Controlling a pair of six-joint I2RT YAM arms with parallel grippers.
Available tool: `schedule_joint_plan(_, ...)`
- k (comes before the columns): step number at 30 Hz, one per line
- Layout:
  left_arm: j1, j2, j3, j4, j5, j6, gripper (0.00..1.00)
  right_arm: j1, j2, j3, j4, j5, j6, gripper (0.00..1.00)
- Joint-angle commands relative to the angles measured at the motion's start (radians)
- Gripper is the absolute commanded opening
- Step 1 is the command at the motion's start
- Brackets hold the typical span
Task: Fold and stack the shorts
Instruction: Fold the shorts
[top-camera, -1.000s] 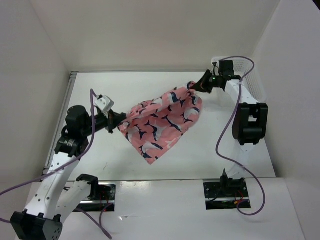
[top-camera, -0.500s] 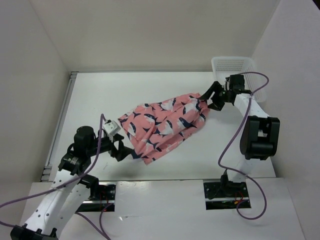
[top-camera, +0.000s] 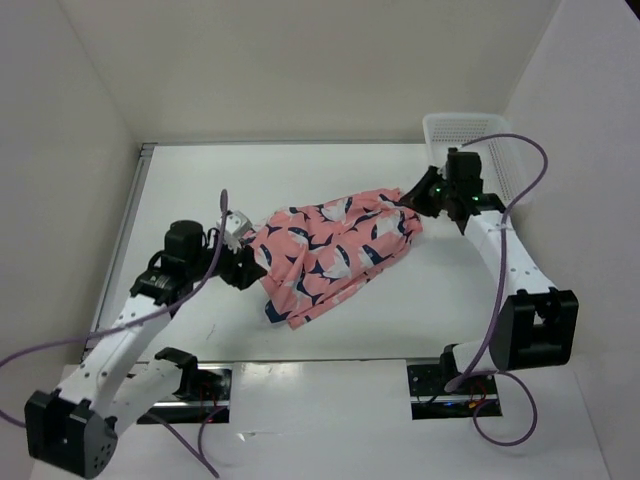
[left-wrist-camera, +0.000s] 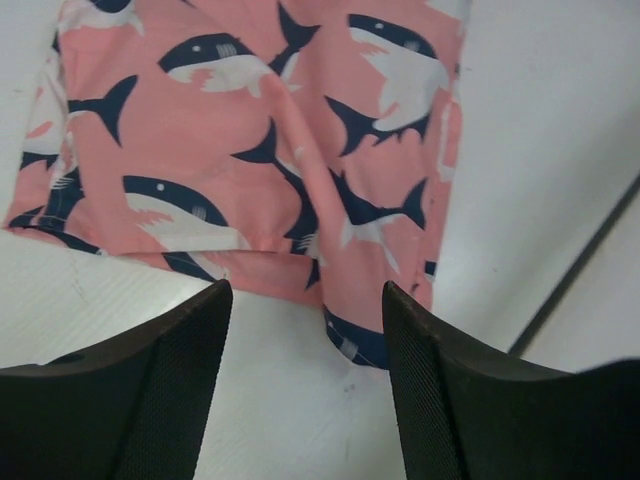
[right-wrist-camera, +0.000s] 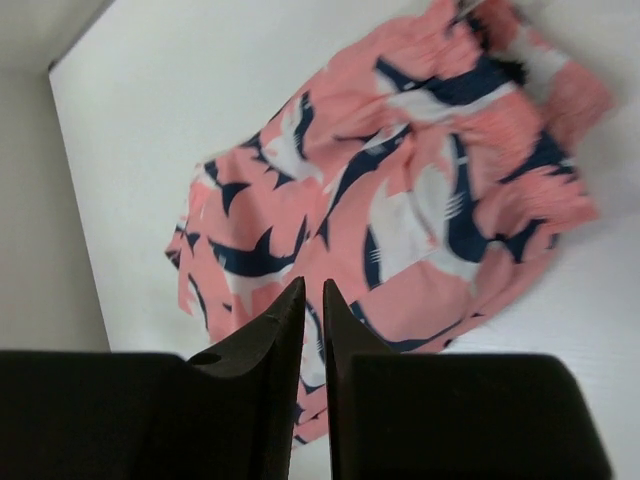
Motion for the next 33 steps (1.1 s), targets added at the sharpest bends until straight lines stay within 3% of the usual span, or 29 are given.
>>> schedule_joint_plan(1,-0.003,0.144,0.09,0.084,-0.109,0.002,0.68,0.107,0.056,-0.002,0.035,0.071,0.028,0.17)
schedule_joint_plan(6,-0.003,0.365,0.168,0.097,-0.255,0.002,0.4,0.169,0.128,-0.025,0.09,0.049,0.037,0.34)
schedule_joint_plan(7,-0.003,0.396,0.168,0.11,-0.255,0.002,0.44,0.169,0.141,-0.039,0.099,0.049,0.028,0.39)
schedule_joint_plan(9,0.022,0.501,0.178,0.138,-0.255,0.002,0.61,0.169,0.152,-0.062,0.12,0.036,0.028,0.49)
schedule_joint_plan(11,0.022,0.572,0.21,0.125,-0.289,0.002,0.62,0.169,0.163,-0.086,0.131,0.036,0.028,0.57)
schedule_joint_plan(15,0.043,0.674,0.27,0.071,-0.469,0.002,0.62,0.169,0.174,-0.096,0.131,0.036,0.015,0.58)
schedule_joint_plan(18,0.069,0.695,0.27,0.113,-0.482,0.002,0.66,0.169,0.174,-0.096,0.131,0.036,0.006,0.59)
schedule_joint_plan(24,0.08,0.867,0.322,0.186,-0.349,0.002,0.61,0.16,0.194,-0.087,0.141,0.036,-0.003,0.59)
schedule_joint_plan(30,0.071,0.82,0.282,0.221,-0.33,0.002,0.46,0.151,0.194,-0.096,0.141,0.036,-0.012,0.59)
schedule_joint_plan(33,0.071,0.809,0.268,0.232,-0.288,0.002,0.47,0.151,0.194,-0.096,0.141,0.036,-0.012,0.59)
